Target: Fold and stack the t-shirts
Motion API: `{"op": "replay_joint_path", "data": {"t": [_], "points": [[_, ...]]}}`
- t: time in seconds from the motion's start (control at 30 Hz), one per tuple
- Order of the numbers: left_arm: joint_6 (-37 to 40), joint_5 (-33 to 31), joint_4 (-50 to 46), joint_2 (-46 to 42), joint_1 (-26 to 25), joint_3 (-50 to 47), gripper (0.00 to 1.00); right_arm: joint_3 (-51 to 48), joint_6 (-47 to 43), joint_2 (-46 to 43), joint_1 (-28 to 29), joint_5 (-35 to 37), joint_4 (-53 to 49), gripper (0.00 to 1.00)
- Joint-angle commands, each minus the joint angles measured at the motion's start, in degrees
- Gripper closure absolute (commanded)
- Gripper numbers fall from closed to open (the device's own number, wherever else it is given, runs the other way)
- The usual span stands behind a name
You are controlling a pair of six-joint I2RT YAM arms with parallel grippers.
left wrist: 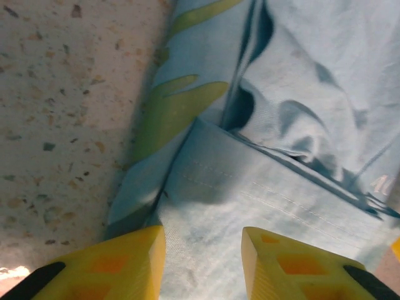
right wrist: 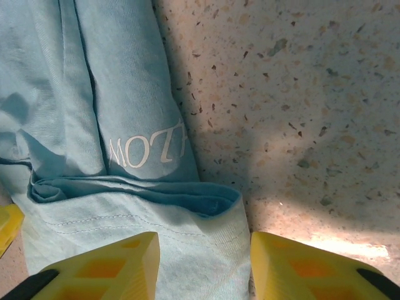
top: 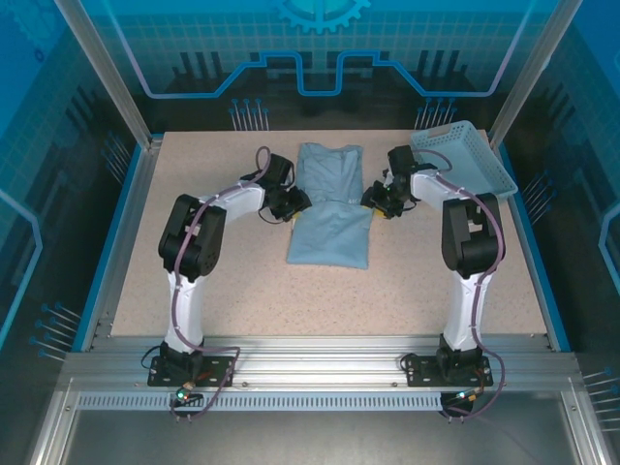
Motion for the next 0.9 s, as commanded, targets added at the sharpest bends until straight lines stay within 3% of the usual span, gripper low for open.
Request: {"op": "replay_joint_path", "data": {"t": [0.0, 0.3, 0.5, 0.73, 0.87], "points": [[2.7, -2.7, -3.1, 1.5, 0.4, 3.0, 0.62, 2.2, -1.7, 1.7, -1.0, -0.7, -2.9, 0.57], [2.9, -4.0, -2.9, 2.2, 0.2, 4.1, 0.62, 4.8, -1.9, 3.6, -0.7, -1.3, -4.1, 0.60], [2.8, -2.9, -2.8, 3.6, -0.2, 4.4, 0.67, 5.8, -1.3, 3.7, -0.4, -1.3, -4.4, 0.65], [2.6, -3.0, -2.3, 3.5, -0.3, 4.0, 0.82, 5.5, -1.2, 3.3, 0.0, -1.0, -4.3, 0.77], [2.5, -3.5, -1.6, 1.7, -0.4, 3.7, 0.98, 5.5, -1.2, 2.8, 0.5, -0.6, -4.2, 0.88]]}}
